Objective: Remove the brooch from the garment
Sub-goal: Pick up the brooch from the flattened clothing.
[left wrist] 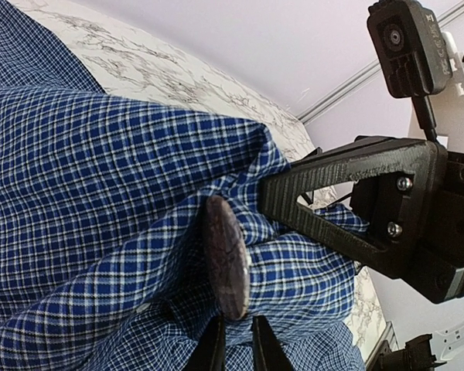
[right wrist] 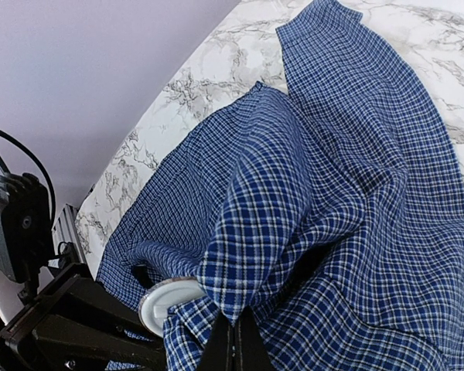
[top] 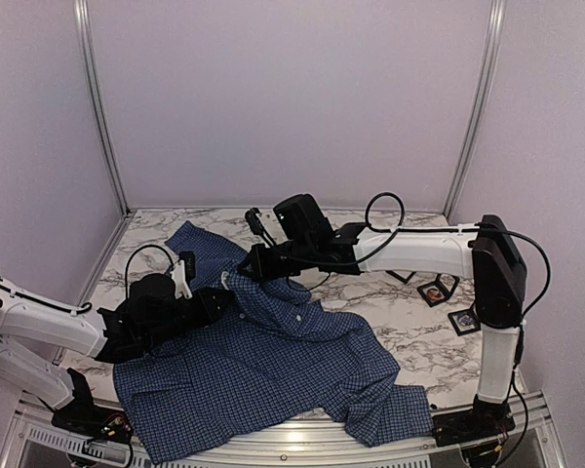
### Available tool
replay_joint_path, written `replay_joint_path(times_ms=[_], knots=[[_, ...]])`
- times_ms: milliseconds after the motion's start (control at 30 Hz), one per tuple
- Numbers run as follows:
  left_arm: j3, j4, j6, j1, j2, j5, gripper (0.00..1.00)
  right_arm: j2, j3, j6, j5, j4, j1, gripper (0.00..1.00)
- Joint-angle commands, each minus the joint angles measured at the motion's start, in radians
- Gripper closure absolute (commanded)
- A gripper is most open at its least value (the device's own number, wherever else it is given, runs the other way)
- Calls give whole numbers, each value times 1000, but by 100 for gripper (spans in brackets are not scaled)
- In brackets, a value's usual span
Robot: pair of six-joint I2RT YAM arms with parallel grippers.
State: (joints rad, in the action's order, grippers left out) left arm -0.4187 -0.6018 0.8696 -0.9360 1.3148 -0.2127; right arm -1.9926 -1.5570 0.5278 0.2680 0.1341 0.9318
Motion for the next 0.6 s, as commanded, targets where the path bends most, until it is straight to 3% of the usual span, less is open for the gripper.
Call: replay_joint_path(times_ms=[0,233,567], knots=[[-2,-16,-13,-15,12,-27,86,-5,-38,6,0,8,-6,100],[2,-7,-15,-15,-11,-109,87,4,-26,7,0,9,-5,100],[-17,-23,-53,-14,-7,-118,93,14,-9,8,-3,7,-5,100]])
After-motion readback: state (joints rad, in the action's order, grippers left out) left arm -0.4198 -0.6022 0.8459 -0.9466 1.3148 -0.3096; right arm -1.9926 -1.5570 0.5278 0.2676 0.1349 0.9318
